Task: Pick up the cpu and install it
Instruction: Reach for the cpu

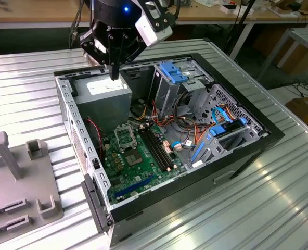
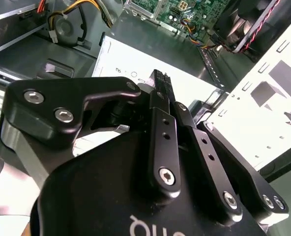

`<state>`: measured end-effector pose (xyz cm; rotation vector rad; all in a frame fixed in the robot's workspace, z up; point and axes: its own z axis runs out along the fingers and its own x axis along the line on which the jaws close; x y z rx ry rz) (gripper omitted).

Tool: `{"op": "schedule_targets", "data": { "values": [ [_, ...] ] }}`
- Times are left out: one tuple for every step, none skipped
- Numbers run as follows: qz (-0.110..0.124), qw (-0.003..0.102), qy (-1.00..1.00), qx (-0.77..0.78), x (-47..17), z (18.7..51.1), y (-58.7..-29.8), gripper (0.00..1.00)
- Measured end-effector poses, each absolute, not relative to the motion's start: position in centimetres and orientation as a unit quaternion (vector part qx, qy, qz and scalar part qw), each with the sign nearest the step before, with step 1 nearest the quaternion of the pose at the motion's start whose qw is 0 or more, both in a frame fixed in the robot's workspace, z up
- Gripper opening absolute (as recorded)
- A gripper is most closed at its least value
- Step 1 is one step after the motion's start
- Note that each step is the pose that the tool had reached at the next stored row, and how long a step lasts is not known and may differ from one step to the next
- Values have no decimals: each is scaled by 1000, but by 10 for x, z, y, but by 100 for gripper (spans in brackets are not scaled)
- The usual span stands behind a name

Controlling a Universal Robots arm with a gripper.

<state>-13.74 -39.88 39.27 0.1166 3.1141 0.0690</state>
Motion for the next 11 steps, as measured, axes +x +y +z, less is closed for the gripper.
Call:
{"op": "schedule_targets", "data": {
  "values": [
    [22,12,999,37,-138,393,-399,11],
    [22,12,999,37,-139,393,-399,11],
    [22,12,999,37,-139,392,-399,11],
    [22,12,999,37,-140,392,-399,11],
    [22,12,999,37,-142,392,-399,11],
    [22,11,999,37,-144,392,-399,11],
    [22,11,999,37,-145,392,-399,11],
    [22,11,999,37,-145,392,-399,11],
    [22,11,999,37,-146,391,-399,11],
    [22,11,999,37,-146,391,-399,11],
    [22,11,999,37,-147,391,-399,11]
  ]
}}
